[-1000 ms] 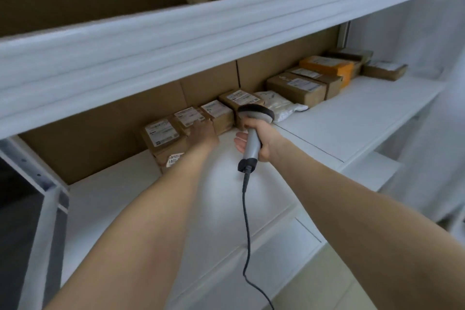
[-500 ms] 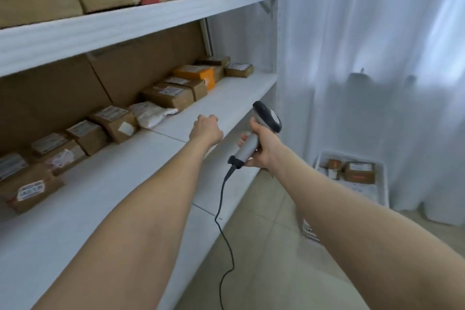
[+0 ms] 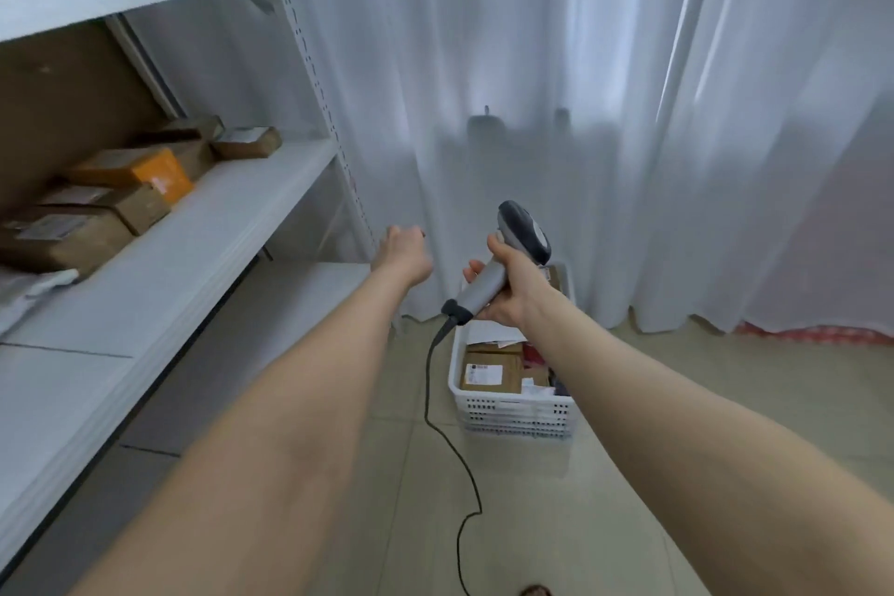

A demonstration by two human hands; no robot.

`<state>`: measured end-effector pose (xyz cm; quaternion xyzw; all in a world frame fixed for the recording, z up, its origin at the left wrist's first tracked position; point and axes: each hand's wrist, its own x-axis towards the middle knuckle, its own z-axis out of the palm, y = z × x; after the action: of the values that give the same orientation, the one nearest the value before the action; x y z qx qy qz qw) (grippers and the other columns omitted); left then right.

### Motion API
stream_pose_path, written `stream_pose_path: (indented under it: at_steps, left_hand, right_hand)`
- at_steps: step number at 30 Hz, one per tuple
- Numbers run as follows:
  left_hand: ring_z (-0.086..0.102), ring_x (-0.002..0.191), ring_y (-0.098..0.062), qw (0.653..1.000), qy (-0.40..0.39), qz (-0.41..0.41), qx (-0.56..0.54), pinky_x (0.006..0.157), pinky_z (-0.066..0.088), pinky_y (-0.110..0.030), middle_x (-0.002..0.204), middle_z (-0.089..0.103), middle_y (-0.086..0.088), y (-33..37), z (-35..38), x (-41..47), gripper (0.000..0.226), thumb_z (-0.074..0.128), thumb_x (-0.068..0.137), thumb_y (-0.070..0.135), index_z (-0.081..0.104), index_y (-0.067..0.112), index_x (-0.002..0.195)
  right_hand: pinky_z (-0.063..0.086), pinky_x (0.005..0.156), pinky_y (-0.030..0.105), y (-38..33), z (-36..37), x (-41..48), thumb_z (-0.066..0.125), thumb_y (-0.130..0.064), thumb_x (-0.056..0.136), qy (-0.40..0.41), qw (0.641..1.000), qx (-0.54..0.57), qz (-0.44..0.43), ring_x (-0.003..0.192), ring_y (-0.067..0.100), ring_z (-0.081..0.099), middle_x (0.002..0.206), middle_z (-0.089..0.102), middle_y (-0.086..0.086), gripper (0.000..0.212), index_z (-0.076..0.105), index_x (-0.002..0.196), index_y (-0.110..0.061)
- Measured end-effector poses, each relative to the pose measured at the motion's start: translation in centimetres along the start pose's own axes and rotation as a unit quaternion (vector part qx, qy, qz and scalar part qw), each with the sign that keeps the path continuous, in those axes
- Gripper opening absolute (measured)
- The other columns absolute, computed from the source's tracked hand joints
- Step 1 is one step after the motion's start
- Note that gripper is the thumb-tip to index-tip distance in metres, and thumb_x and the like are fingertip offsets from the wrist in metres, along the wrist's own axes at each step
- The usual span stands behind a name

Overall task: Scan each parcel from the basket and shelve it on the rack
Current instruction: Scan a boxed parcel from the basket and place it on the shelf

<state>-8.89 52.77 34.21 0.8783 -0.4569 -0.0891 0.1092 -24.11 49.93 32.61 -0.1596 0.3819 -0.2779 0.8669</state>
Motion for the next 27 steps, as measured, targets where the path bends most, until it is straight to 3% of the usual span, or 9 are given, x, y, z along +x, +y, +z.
stream_pose_path:
  at_steps: [7,10,13,15,27]
  left_hand:
    - [0.042,0.127,-0.033,0.998,-0.056,0.028,0.004,0.103,0.040,-0.041,0.142,0.035,-0.016,5.8,6.4,9.8,0.047,0.047,0.092,0.010,0.043,0.012,0.139]
    - [0.041,0.127,-0.033,0.996,-0.088,0.020,-0.004,0.103,0.039,-0.041,0.142,0.034,-0.015,7.5,8.8,14.1,0.049,0.050,0.092,0.011,0.042,0.013,0.141]
    - [0.041,0.127,-0.034,0.994,-0.110,0.015,-0.002,0.103,0.040,-0.044,0.142,0.034,-0.015,8.9,11.2,17.9,0.050,0.052,0.092,0.013,0.042,0.013,0.140]
    - [0.042,0.126,-0.034,0.992,-0.123,0.011,0.004,0.103,0.040,-0.044,0.142,0.035,-0.016,9.7,12.9,20.0,0.046,0.050,0.092,0.012,0.043,0.012,0.138]
    - [0.041,0.128,-0.035,0.979,-0.198,-0.035,0.008,0.107,0.038,-0.044,0.143,0.034,-0.016,13.2,23.9,31.2,0.048,0.044,0.093,0.006,0.041,0.012,0.141]
  right_hand:
    - [0.048,0.072,0.049,-7.1,-5.4,8.5,0.069,-0.029,0.089,0.055,0.998,0.003,-0.015,0.080,0.019,0.060,0.084,0.060,0.004,0.028,0.061,0.111,-0.015]
    - [0.048,0.082,0.051,-10.0,-6.9,12.7,0.069,-0.028,0.088,0.073,0.997,0.003,-0.004,0.077,0.019,0.061,0.079,0.063,0.003,0.023,0.062,0.104,-0.012]
    - [0.048,0.072,0.051,-12.2,-8.3,16.5,0.070,-0.028,0.088,0.089,0.996,0.006,0.006,0.077,0.018,0.063,0.072,0.065,0.002,0.021,0.064,0.100,-0.013]
    - [0.048,0.066,0.048,-13.4,-9.3,18.8,0.071,-0.029,0.087,0.108,0.994,0.010,0.019,0.077,0.019,0.063,0.076,0.065,0.002,0.024,0.064,0.104,-0.013]
    - [0.052,0.065,0.042,-17.8,-16.2,33.7,0.076,-0.029,0.082,0.176,0.979,-0.014,0.100,0.081,0.020,0.066,0.089,0.067,0.006,0.041,0.062,0.117,-0.012]
